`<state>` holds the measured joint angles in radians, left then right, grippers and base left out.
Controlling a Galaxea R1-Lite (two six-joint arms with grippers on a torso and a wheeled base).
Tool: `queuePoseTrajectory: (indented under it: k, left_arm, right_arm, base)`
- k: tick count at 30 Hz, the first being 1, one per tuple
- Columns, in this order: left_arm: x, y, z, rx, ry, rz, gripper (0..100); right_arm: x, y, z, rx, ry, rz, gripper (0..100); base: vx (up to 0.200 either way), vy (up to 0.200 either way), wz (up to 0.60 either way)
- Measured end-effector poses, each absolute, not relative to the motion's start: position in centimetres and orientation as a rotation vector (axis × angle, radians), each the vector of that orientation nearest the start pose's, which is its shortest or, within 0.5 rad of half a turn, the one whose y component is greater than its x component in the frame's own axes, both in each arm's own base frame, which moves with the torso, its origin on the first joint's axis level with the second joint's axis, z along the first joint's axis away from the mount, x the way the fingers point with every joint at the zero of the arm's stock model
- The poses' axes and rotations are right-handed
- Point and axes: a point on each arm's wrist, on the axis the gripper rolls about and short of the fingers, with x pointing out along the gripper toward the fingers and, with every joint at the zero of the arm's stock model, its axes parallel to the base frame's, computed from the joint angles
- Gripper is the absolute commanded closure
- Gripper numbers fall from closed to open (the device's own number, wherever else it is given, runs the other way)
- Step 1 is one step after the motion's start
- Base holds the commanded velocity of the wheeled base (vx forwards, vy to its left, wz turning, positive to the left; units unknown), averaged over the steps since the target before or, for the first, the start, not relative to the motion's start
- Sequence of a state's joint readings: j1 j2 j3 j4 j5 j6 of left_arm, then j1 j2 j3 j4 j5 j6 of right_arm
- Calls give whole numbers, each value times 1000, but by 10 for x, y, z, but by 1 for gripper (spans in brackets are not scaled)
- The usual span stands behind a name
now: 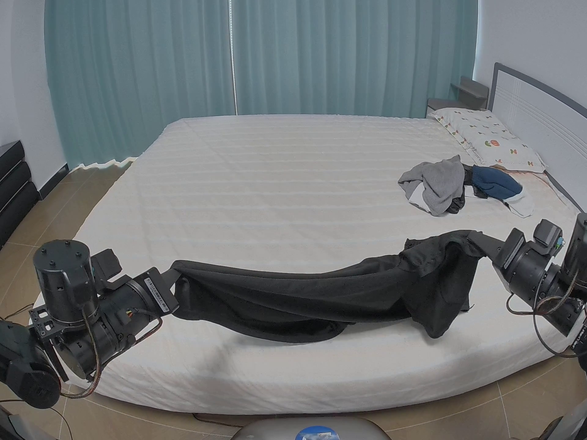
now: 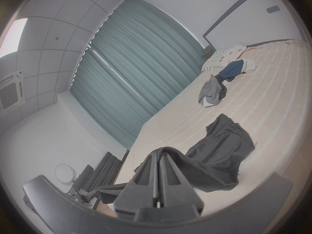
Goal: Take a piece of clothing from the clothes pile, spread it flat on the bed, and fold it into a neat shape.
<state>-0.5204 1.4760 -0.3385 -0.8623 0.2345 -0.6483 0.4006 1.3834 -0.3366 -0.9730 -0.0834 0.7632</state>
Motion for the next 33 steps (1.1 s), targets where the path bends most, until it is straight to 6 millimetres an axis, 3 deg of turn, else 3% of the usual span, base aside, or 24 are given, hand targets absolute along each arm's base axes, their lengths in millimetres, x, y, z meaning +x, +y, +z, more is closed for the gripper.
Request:
queuePoseTrajectory:
  k: [8, 21, 24, 27, 33]
  left_arm:
    - [172, -94, 168, -509, 323, -196, 100]
    - [163, -86, 263, -545, 188, -225, 100]
    - [171, -86, 280, -554, 164, -210, 100]
    - [186, -89, 289, -558, 166, -187, 100]
    - [230, -103, 287, -568, 214, -139, 100]
  right_arm:
    - [156, 64, 214, 744, 151, 281, 100]
    - [121, 40, 356, 822, -240, 348, 100]
    - [131, 38, 378, 822, -279, 324, 100]
    - [154, 40, 391, 816, -284, 286, 100]
    - [222, 46, 388, 798, -222, 198, 100]
  base:
    - [0, 0, 0]
    - [0, 0, 0]
    - [133, 0, 0]
    - [200, 0, 0]
    - [200, 0, 0]
